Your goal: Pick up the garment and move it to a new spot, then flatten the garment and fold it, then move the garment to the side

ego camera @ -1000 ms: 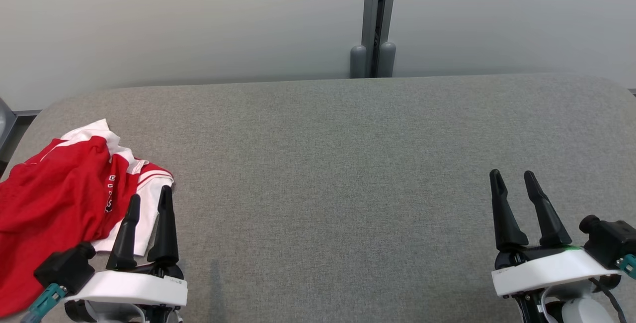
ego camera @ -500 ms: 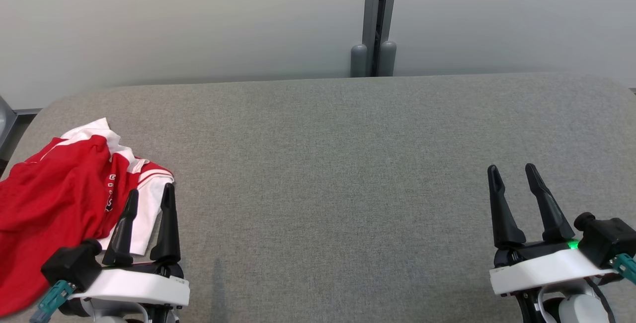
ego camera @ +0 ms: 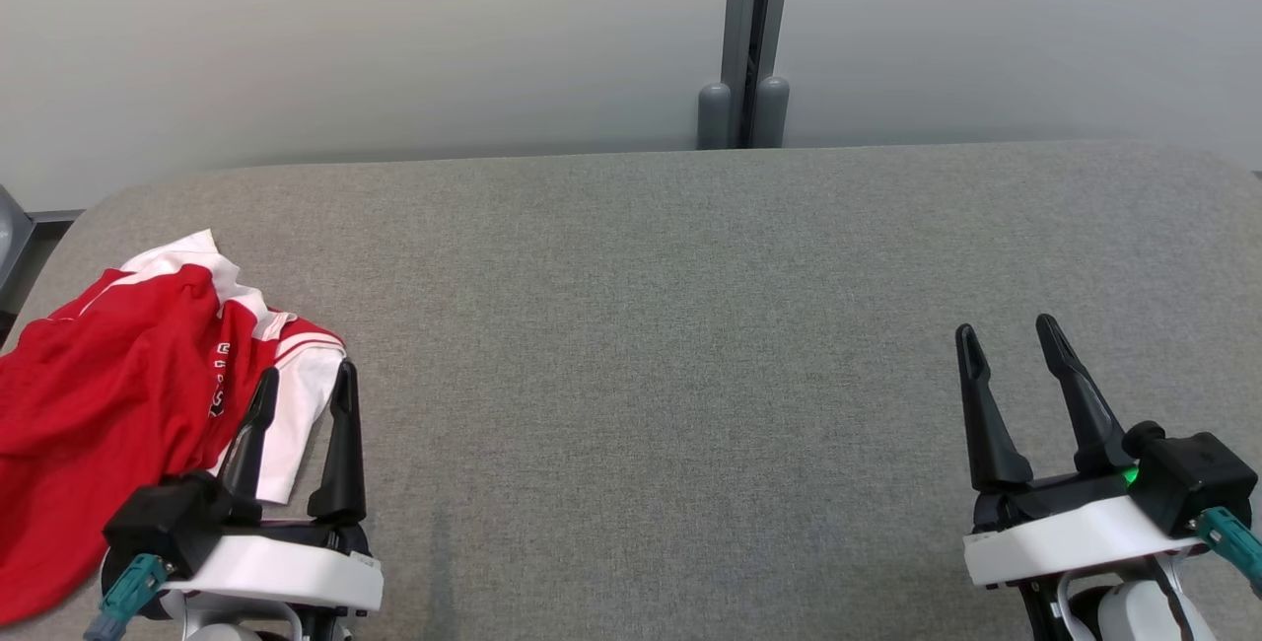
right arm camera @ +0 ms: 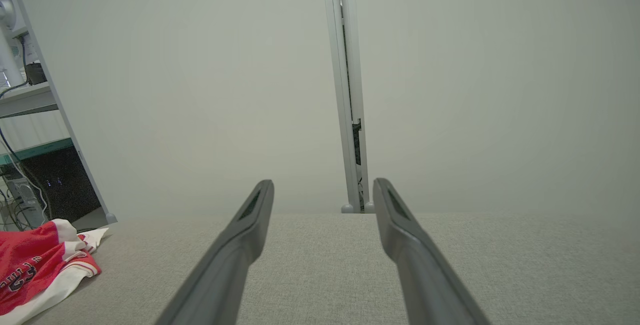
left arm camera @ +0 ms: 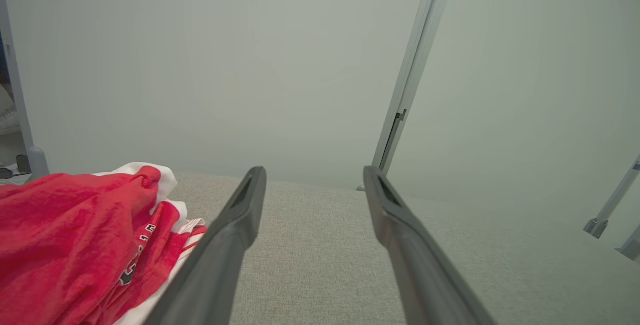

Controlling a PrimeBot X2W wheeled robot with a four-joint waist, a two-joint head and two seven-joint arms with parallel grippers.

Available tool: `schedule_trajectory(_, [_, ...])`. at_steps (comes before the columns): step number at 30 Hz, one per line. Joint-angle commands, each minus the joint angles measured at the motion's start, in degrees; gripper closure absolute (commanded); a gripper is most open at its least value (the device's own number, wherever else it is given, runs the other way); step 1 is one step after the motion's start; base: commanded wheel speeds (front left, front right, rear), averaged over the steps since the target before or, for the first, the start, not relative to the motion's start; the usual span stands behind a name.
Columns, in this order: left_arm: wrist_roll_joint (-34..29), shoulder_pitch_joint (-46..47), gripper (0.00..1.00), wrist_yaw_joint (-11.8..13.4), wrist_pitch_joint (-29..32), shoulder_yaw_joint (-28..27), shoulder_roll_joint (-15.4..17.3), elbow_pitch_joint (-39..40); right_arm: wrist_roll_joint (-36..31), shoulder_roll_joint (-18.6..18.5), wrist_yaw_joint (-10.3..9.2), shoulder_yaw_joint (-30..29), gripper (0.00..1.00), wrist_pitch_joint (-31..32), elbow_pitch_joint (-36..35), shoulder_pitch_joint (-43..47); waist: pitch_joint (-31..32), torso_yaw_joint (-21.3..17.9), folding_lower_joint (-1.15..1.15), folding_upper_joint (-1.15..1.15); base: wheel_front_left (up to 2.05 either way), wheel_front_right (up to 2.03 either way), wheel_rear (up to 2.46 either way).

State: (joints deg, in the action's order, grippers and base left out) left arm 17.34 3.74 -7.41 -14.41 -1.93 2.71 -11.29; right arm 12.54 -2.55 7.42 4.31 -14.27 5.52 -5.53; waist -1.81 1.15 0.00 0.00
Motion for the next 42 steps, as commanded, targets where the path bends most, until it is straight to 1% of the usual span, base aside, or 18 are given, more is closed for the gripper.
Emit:
schedule_trajectory(1, [-1.22,0.81,0.00,0.21,-0.44,-0.02,0.30,0.34,-1.27,-0.55,0.12,0.10,0.00,-0.67,-0.48,-0.64,-0.01,0.02,0.00,0.00,0.00,0.00,0.00])
schedule_trajectory(5, [-3.08,0.81,0.00,0.34,-0.86,0.11,0.32,0.31,-2.63,-0.56,0.11,0.35,0.00,-1.12,-0.58,-0.67,-0.03,0.07,0.00,0.00,0.00,0.00,0.00])
schedule_trajectory(16, [-4.22,0.69,0.00,0.97,-0.78,0.17,0.30,0.28,-2.72,-0.56,0.11,0.19,0.00,-1.07,-0.08,-0.65,0.00,0.17,0.00,0.00,0.00,0.00,0.00])
schedule_trajectory(42, [-3.84,0.91,0.00,1.20,-0.78,0.34,0.30,-0.39,-2.37,-0.56,0.12,0.33,0.00,-1.03,1.47,-0.77,-0.35,0.12,0.00,0.00,0.00,0.00,0.00])
